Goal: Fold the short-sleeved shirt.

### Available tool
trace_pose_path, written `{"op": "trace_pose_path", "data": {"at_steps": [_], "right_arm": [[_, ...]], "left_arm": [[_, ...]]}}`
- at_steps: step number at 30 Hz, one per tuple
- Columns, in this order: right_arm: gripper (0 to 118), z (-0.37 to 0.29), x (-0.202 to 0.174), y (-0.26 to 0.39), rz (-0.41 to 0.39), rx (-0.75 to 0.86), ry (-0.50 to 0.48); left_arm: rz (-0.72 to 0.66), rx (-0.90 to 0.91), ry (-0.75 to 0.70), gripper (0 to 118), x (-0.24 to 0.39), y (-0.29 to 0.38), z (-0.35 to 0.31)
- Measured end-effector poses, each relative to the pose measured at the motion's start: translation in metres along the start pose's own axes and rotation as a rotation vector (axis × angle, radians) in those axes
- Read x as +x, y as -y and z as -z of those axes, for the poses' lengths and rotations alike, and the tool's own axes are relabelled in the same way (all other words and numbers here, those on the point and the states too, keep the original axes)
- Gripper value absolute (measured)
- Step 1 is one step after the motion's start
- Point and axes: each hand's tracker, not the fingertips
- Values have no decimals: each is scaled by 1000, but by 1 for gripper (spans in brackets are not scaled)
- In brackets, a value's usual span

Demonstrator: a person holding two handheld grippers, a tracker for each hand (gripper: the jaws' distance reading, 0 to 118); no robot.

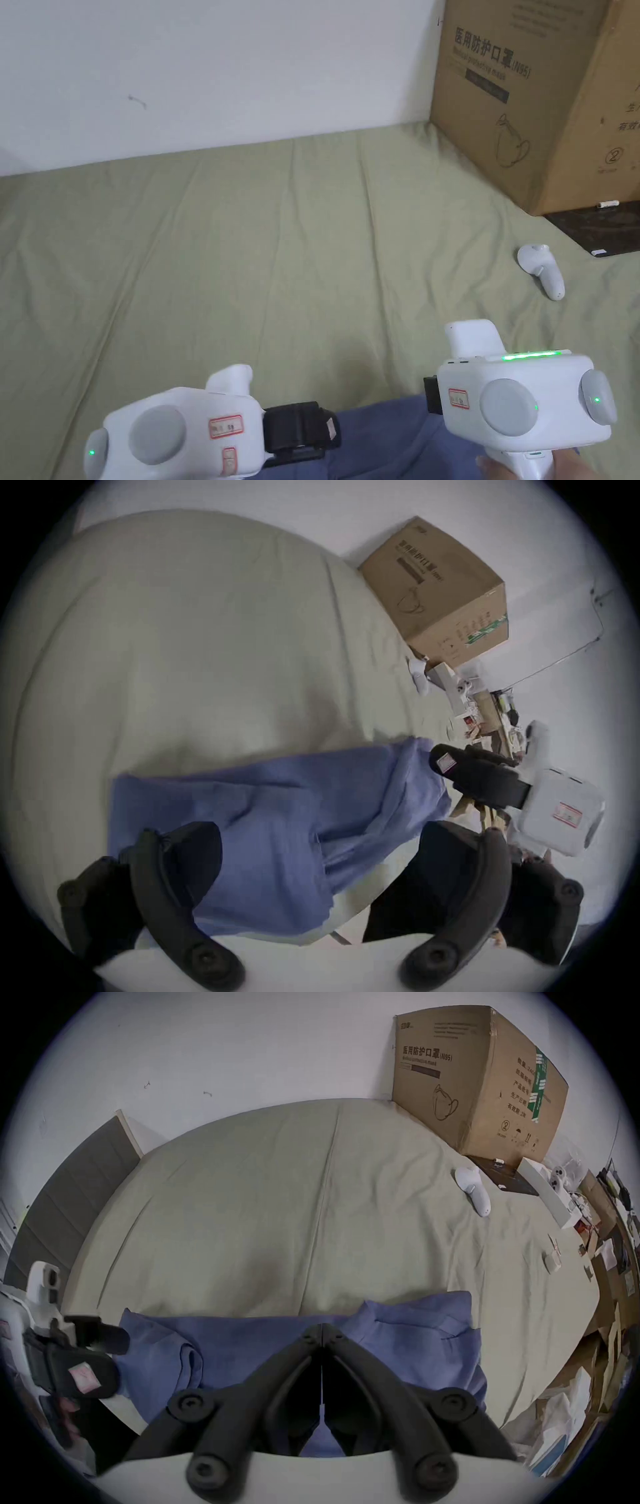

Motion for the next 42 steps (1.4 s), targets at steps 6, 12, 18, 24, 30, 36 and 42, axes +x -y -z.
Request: {"op": "trace_pose_path", "data": {"at_steps": [6, 12, 18, 24, 30, 36, 42], "right_arm": [[0, 1, 1, -4, -5, 13, -8], [0, 4, 1, -4, 0, 6, -9], [0, 6, 1, 1, -8, -11, -2], [0, 6, 0, 1, -6, -16, -9], [0, 3, -2, -4, -9, -5, -21], [0, 3, -4, -6, -13, -3, -30], [0, 2, -7, -6, -10, -14, -31]], "left_arm": [[114, 81, -253, 1, -20, 7, -45], [84, -86, -90, 0, -23, 19, 9], [-1, -182, 25, 0, -26, 31, 80], [-118, -180, 222, 0, -40, 30, 60], [-238, -18, 353, 0, -86, 32, -20], [-288, 91, 331, 93, -154, 43, -73], [-431, 59, 401, 118, -204, 54, -40]]}}
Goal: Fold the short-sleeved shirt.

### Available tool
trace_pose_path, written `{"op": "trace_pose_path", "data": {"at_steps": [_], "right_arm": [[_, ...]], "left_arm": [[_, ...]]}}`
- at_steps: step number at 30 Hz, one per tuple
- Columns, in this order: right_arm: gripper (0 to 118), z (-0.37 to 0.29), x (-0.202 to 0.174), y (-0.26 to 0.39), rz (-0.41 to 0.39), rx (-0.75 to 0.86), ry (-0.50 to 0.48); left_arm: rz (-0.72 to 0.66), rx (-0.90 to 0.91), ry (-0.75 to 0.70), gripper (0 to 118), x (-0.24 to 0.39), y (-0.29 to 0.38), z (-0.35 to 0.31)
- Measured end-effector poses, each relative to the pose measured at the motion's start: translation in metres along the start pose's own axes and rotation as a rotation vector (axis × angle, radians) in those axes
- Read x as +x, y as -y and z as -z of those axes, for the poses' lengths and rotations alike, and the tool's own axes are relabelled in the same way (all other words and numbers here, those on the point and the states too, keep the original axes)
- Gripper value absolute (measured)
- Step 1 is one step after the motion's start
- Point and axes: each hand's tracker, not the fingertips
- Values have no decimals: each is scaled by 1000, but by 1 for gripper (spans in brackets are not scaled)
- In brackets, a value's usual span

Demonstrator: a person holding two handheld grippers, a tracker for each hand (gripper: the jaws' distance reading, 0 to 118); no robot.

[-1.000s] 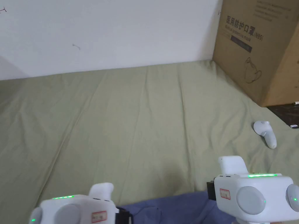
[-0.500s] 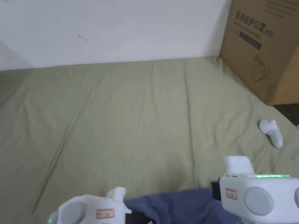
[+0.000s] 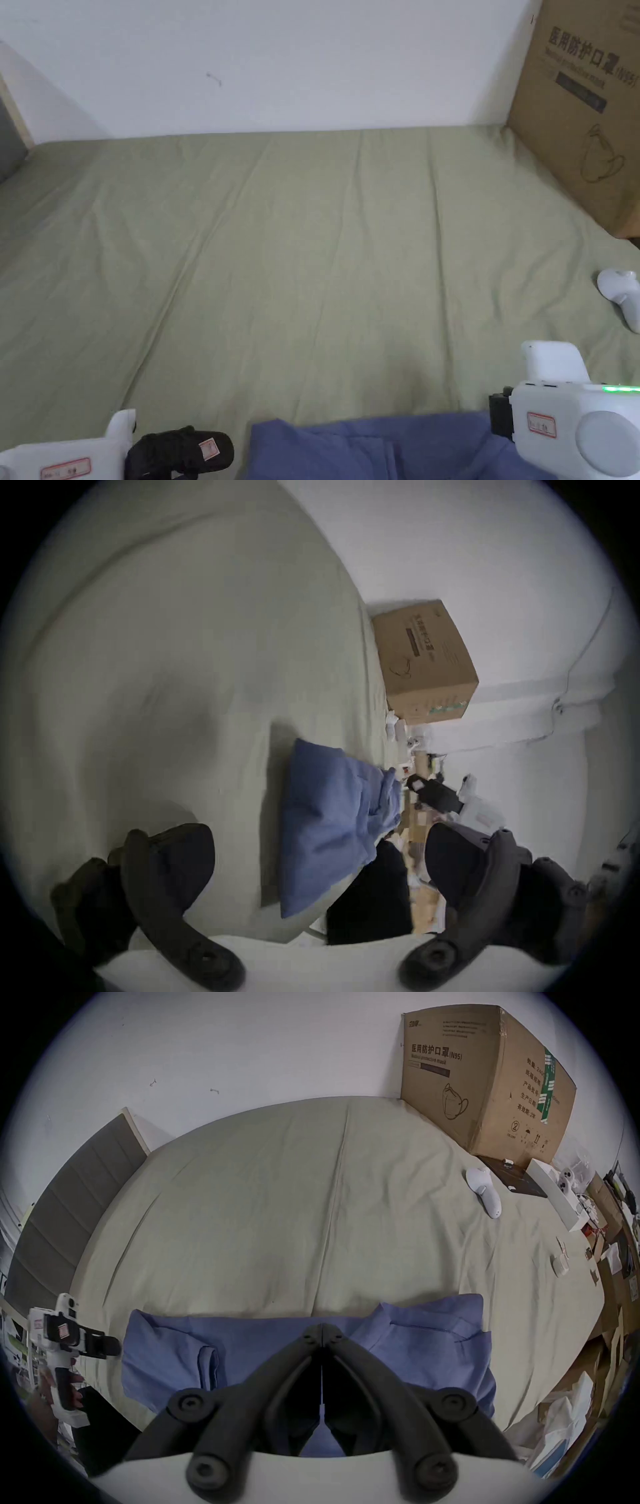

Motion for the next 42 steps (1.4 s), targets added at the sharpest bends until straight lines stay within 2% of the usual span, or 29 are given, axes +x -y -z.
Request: {"op": "trace_pose_path", "data": {"at_steps": [2, 5, 9, 10, 11, 12, 13, 14, 15, 16, 17, 18, 23, 25, 28, 30, 32, 34, 37, 41, 42], "right_arm": [[0, -1, -1, 1, -12, -6, 6], [0, -2, 0, 0, -30, -17, 20], [0, -3, -1, -2, -58, -24, 35], [0, -4, -1, -3, -57, -23, 34], [0, -4, -1, -3, -54, -21, 33], [0, -4, -1, -4, -51, -21, 30], [0, -5, -1, -5, -49, -20, 25], [0, -5, -2, -5, -48, -20, 22], [0, -5, -2, -6, -50, -19, 21], [0, -5, -2, -6, -52, -18, 21], [0, -6, -2, -6, -53, -17, 21], [0, -6, -2, -6, -52, -15, 18], [0, -11, 1, -8, -48, -3, 7], [0, -13, 1, -9, -45, 7, -5], [0, -15, 0, -8, -46, 16, -23], [0, -14, -2, -6, -46, 23, -35], [0, -13, -3, -4, -45, 23, -53], [0, -11, -5, -2, -46, 18, -66], [0, -12, -5, 1, -45, 17, -81], [0, -14, 0, 3, -35, 19, -87], [0, -15, 1, 3, -34, 19, -86]], "left_arm": [[-81, -31, 94, 118, -19, 0, 20], [-182, -90, 356, 118, -28, 0, 52], [-158, -158, 381, 115, -26, 2, 87], [-148, -175, 382, 103, -24, 2, 92], [-128, -173, 362, 78, -24, 2, 95], [-106, -169, 309, 31, -28, 2, 97], [-97, -164, 205, 5, -34, 4, 98], [-73, -156, 45, 6, -40, 7, 102], [-64, -147, 142, 6, -35, 11, 101], [-36, -116, 140, 6, -24, 9, 97], [-7, -141, 36, 6, -19, 9, 95], [-2, -130, -2, 6, -10, 11, 92], [305, -20, -330, 6, 66, 22, 50], [416, 31, -516, 6, 89, 24, 22], [552, 114, -919, 6, 112, 27, -10], [602, 171, -1056, 6, 121, 27, -30], [581, 189, -1083, 6, 128, 27, -37], [570, 187, -1042, 6, 136, 28, -33], [522, 168, -841, 6, 153, 34, -5], [453, 33, -592, 6, 175, 33, 71], [444, 9, -575, 6, 179, 34, 86]]}}
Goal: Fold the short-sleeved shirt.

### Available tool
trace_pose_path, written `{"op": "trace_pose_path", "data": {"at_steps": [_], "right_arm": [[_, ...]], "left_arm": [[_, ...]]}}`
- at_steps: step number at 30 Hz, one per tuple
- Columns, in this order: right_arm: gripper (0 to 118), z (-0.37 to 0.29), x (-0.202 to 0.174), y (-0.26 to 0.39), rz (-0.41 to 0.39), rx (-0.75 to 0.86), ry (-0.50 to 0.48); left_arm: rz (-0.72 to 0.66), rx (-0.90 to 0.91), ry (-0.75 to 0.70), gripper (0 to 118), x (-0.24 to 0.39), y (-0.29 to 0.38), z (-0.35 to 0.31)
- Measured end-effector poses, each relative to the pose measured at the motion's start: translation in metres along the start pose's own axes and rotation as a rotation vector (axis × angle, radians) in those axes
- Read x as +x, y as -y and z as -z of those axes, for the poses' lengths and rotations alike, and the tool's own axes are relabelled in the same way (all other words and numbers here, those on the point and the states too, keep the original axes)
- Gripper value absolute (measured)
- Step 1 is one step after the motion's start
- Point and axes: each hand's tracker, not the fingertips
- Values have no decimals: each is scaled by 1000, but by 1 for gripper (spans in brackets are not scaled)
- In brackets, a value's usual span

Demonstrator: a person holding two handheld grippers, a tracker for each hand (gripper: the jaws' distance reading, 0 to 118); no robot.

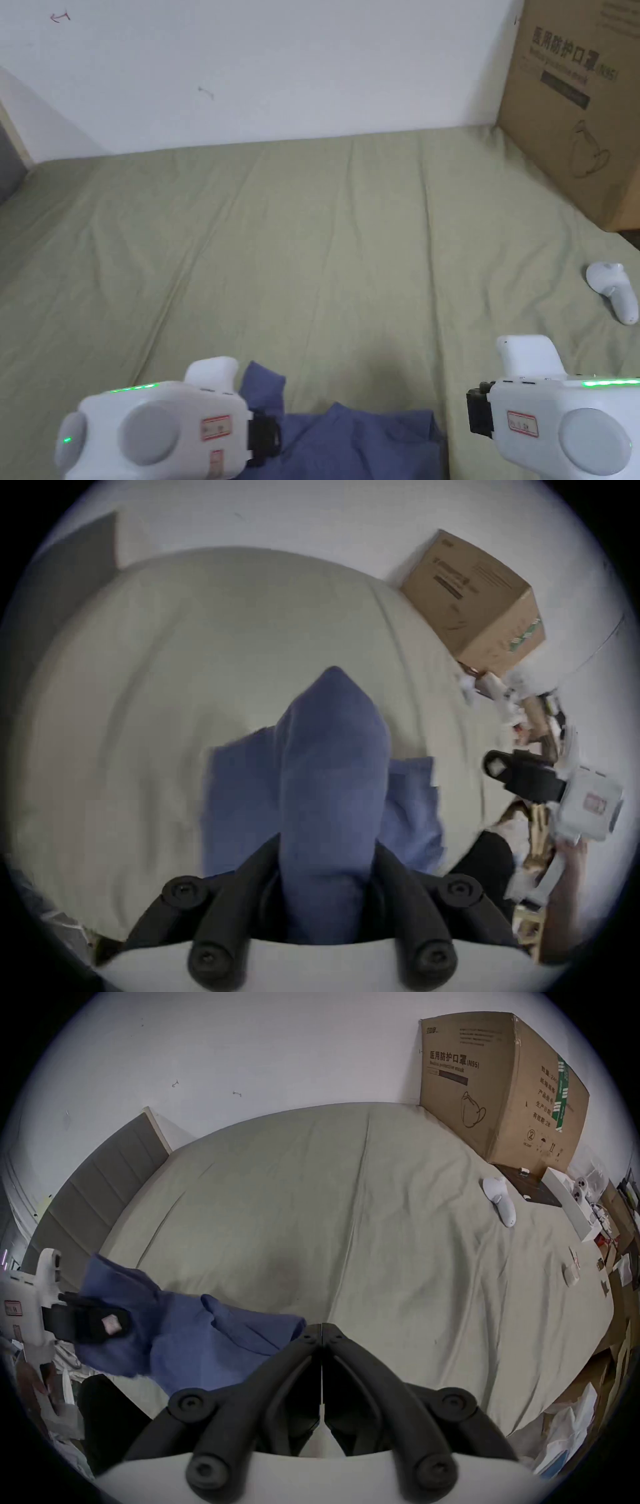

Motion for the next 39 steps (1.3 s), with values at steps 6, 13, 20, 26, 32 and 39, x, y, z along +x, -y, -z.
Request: {"op": "trace_pose_path", "data": {"at_steps": [6, 13, 20, 26, 32, 39], "right_arm": [[0, -5, 15, 2, 18, 6, 23], [0, -3, 25, 2, 44, 5, 35], [0, -4, 27, -3, 58, 42, 29], [0, -4, 32, -4, 72, 51, 33], [0, -9, 41, 0, 80, 43, 48], [0, -19, 50, 6, 84, 30, 54]], "left_arm": [[20, -126, 132, 21, 65, -8, 76], [-22, -147, 222, 104, 60, -4, 76], [111, 34, 142, 23, 35, -10, 6], [99, -45, 220, 3, 61, -12, 35], [140, -227, 186, 3, 91, -2, 123], [-9, -322, 344, 2, 85, 23, 168]]}}
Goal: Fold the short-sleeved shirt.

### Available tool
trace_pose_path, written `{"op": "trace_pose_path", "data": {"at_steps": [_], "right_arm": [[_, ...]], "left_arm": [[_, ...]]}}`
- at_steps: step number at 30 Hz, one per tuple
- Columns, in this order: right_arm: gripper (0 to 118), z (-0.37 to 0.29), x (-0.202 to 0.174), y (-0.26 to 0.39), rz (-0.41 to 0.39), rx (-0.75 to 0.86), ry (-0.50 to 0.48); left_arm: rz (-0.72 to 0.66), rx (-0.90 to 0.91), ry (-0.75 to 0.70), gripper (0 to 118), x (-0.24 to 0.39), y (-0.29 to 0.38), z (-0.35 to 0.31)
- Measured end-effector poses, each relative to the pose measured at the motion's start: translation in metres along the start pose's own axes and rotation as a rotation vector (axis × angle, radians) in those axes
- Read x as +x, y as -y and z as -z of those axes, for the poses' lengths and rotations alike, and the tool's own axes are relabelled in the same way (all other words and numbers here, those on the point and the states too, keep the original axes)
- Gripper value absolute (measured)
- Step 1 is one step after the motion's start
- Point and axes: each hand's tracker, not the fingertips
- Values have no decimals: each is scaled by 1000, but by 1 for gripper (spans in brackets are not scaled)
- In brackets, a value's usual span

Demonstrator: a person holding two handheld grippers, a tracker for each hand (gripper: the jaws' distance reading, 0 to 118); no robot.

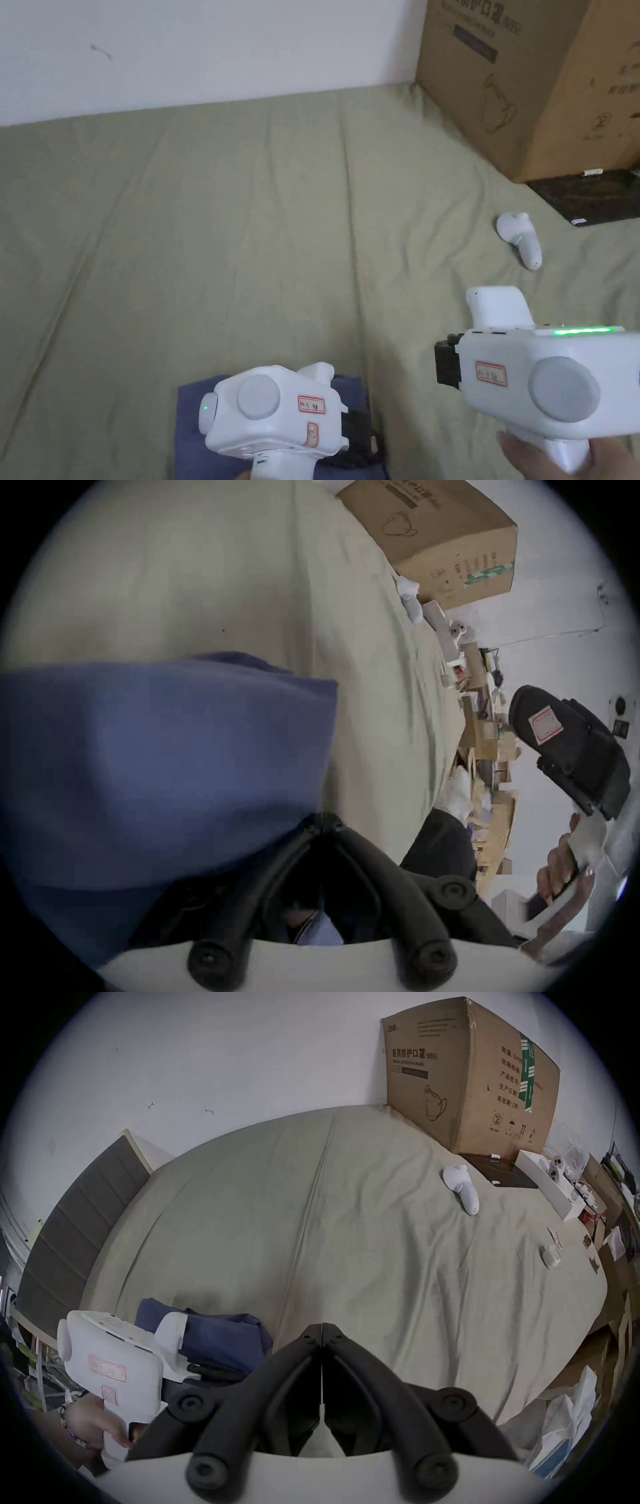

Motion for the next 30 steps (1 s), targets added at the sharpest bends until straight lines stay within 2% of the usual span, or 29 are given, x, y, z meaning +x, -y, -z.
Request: {"op": "trace_pose_path", "data": {"at_steps": [4, 9, 14, 15, 20, 22, 24, 28, 30], "right_arm": [[0, -2, 4, -2, 22, 3, -5], [0, -17, 7, -11, 27, 46, -10], [0, -27, 1, -17, 25, 77, -51], [0, -24, -5, -17, 18, 71, -72], [0, 10, -50, -7, -26, -63, -363], [0, 36, -61, 0, 40, -154, -459], [0, 62, -62, 10, 109, -231, -508], [0, 101, -45, 25, 106, -361, -372], [0, 106, -27, 31, 187, -366, -426]], "left_arm": [[29, -5, 39, 3, 15, 6, -22], [143, 246, 123, 3, 38, 16, -119], [118, 493, -32, 3, 4, 36, -225], [95, 530, -66, 3, -7, 42, -238], [-59, 603, -99, 3, -58, 72, -274], [-93, 607, -121, 3, -73, 84, -278], [-125, 598, -122, 3, -84, 93, -275], [-160, 580, -103, 3, -105, 105, -263], [-159, 567, -76, 3, -114, 105, -255]]}}
